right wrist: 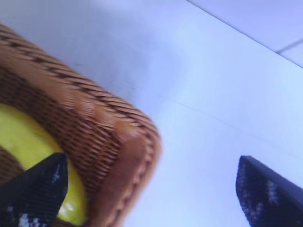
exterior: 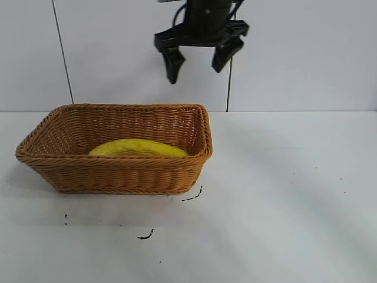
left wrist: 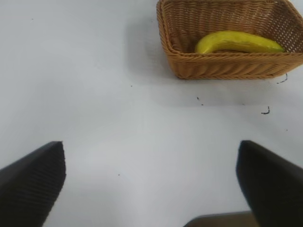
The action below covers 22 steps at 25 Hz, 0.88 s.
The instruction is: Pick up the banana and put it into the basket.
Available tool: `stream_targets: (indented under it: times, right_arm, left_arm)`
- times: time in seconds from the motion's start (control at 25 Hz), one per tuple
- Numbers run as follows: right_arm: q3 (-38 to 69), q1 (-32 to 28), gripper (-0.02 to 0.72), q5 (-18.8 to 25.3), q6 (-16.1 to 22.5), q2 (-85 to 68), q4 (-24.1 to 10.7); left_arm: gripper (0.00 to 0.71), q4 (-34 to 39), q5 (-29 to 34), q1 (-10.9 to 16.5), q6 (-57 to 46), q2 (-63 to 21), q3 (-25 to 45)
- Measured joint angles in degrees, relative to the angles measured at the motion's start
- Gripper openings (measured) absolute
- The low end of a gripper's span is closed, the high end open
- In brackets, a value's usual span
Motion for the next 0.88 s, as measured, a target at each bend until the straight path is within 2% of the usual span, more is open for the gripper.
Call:
stream_targets:
  times: [0.28, 0.48, 0.68, 0.88]
  right_arm:
    - [-0.06, -13.75, 0.689, 2.52, -0.14, 0.00, -0.17]
    - [-0.06, -20.12, 0.689, 2.75, -0.18, 0.00, -0.22]
    - [0.03, -21.71, 0.689, 2.80, -0.18, 0.00, 1.53]
    - [4.70, -21.71, 0.689, 2.73, -1.68, -3.14, 5.93]
  left_arm:
    - [0.695, 0.00, 0.00, 0.00, 0.00, 0.00, 0.00]
    - [0.695, 0.00, 0.00, 0.00, 0.00, 0.00, 0.00]
    - [0.695, 0.00, 0.00, 0.00, 0.00, 0.00, 0.00]
    - [0.695, 0.00, 0.00, 0.00, 0.00, 0.00, 0.00]
